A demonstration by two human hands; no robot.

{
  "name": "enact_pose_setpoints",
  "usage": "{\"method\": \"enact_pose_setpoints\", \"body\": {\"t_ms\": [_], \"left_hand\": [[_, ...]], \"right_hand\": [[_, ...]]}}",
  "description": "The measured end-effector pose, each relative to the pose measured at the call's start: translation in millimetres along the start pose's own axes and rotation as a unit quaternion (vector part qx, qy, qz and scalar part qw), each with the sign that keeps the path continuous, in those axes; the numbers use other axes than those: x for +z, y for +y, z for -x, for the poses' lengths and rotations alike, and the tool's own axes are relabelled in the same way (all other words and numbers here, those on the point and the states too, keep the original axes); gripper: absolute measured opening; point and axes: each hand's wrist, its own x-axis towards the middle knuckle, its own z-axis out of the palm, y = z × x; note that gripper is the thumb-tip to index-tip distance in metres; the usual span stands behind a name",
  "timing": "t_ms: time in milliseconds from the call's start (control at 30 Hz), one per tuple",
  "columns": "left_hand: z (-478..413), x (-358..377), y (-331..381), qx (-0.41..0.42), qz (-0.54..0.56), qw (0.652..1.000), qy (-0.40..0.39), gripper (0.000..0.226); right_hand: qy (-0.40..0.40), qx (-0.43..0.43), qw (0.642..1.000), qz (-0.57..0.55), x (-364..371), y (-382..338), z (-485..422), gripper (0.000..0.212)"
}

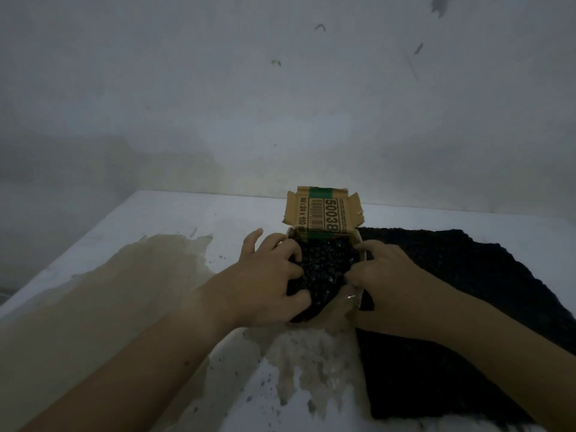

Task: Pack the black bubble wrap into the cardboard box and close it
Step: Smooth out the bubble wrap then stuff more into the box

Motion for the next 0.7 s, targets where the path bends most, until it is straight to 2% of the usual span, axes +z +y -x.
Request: {"method": "enact_pose_setpoints", "body": {"t_ms": [67, 133, 200, 267, 333, 400, 500, 600, 667, 700], "left_hand": [[-3, 0, -1, -0.011, 0.009, 1.000, -0.004, 0.047], [-8, -3, -3, -0.030, 0.023, 0.999, -0.007, 0.040], [-13, -5, -5, -0.048, 0.036, 0.998, 0.000, 0.030], [-17, -3, -6, -0.055, 0.058, 0.996, 0.039, 0.014], [-18, -1, -5, -0.063, 0.057, 0.994, 0.068, 0.019], [-19, 1, -6, -0.061, 0.049, 0.995, 0.065, 0.026], [-15, -4, -5, -0.049, 0.042, 0.998, 0.013, 0.039], [-11, -11, -4, -0.045, 0.031, 0.997, -0.057, 0.042], [-13, -14, 0, -0.055, 0.015, 0.994, -0.094, 0.043], [-16, -14, 3, -0.064, 0.005, 0.992, -0.110, 0.042]], "right_hand": [[0.076, -0.011, 0.994, -0.072, -2, 3, 2, 0.022], [0.123, -0.003, 0.984, -0.128, -1, 4, 4, 0.024], [0.115, -0.001, 0.984, -0.136, 2, 2, 4, 0.020], [0.089, 0.003, 0.984, -0.152, 5, 0, 5, 0.013], [0.065, 0.004, 0.988, -0.137, 6, -2, 3, 0.007], [0.015, 0.029, 0.997, -0.068, 9, -8, -2, 0.012], [0.002, 0.044, 0.999, 0.019, 14, -16, -10, 0.018], [0.013, 0.030, 0.999, -0.003, 16, -14, -6, 0.013], [0.049, -0.006, 0.998, -0.032, 20, -8, -2, 0.003], [0.069, -0.018, 0.996, -0.053, 22, -6, 0, 0.005]]}}
